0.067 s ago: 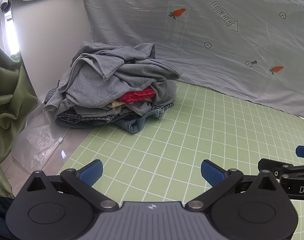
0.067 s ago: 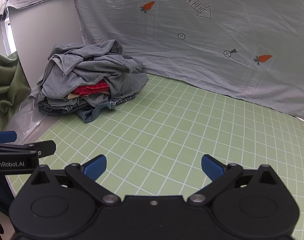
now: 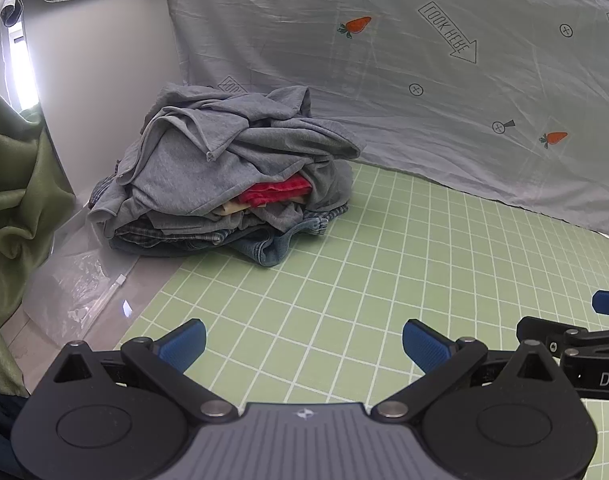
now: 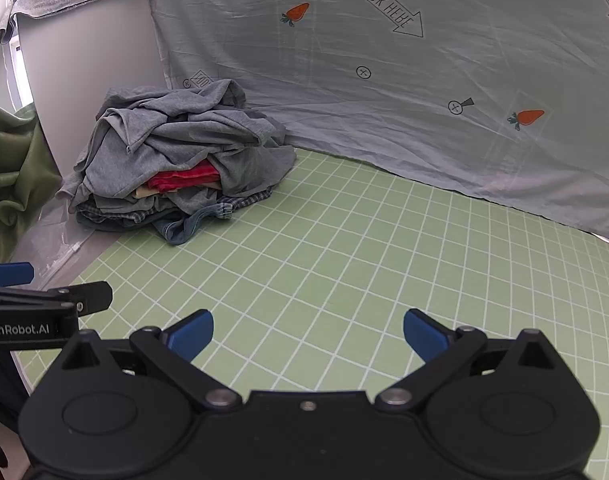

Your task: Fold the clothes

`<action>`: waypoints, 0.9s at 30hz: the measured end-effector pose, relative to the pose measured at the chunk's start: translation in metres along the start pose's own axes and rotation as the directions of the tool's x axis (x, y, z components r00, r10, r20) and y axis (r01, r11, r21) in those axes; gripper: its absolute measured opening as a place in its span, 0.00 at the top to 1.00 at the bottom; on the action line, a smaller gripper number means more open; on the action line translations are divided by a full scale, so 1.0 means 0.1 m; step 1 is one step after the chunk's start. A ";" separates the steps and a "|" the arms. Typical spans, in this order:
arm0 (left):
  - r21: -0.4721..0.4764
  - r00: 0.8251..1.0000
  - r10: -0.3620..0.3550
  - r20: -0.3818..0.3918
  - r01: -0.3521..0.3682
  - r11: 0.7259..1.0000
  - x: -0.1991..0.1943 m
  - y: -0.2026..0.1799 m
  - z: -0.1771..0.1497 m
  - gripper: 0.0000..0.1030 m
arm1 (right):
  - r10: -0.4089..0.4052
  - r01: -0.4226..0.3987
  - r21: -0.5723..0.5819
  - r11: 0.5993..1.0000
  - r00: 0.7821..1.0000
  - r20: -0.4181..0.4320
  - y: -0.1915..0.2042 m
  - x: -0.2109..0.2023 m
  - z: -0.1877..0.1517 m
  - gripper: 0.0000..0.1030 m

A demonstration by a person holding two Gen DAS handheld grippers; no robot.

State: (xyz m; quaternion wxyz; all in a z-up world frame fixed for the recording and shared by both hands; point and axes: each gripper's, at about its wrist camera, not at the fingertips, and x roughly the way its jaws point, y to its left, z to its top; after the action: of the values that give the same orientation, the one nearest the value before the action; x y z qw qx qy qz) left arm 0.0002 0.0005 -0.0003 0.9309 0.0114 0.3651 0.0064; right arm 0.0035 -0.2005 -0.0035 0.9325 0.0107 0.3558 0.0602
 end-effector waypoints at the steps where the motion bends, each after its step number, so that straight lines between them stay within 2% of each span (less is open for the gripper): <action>1: 0.000 1.000 0.000 0.000 0.000 1.000 0.00 0.00 0.00 0.00 | -0.001 0.001 0.000 1.000 1.000 0.000 0.00 0.00 0.00 0.01; 27: -0.005 1.000 -0.009 -0.006 0.009 1.000 0.06 -0.01 0.01 0.00 | -0.016 0.016 0.003 1.000 1.000 0.004 -0.02 0.00 0.00 0.01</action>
State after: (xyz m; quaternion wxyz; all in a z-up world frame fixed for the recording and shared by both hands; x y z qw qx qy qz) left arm 0.0053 -0.0008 -0.0036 0.9298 0.0072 0.3681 0.0031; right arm 0.0041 -0.2020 -0.0036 0.9336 0.0095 0.3543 0.0521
